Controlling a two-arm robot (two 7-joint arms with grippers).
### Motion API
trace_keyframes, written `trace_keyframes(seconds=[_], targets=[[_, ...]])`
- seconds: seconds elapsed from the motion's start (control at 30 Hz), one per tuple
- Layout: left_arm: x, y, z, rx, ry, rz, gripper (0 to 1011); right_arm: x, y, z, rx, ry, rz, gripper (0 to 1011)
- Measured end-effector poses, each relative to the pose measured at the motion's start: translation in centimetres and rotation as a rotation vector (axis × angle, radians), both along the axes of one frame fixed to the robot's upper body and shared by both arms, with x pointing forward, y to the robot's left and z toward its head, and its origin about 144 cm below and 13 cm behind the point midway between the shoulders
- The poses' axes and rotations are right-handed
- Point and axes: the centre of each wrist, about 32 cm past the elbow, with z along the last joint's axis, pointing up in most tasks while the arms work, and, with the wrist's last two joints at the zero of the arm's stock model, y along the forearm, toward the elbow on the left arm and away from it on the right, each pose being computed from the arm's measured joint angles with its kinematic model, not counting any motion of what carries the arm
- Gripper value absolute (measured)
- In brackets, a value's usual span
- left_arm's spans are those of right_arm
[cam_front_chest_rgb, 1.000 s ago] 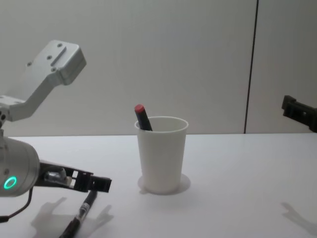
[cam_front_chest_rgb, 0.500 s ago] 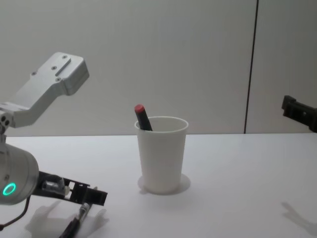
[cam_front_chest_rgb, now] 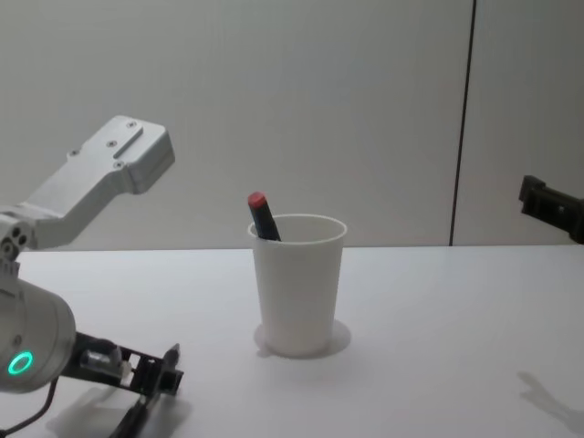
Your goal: Place the pen into the pen holder.
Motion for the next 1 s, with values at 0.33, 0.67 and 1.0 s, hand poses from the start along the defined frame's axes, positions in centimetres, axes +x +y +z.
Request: trace_keyframes(seconds=[0.33,0.67,1.0], targets=[[0.14,-0.29,-0.22,0.010,0.030,-0.002,324,0.00,0.00,0.00,0.000,0.000,0.000,1001],[0.20,-0.41,-0.28,0.014,0.038,0.004,139,0.00,0.00,0.00,0.000,0.000,0.000,1002],[0.10,-0.25,-0.16,0.002,0.008,0.009,139,0.00,0.00,0.00,0.000,0.000,0.000,1001]])
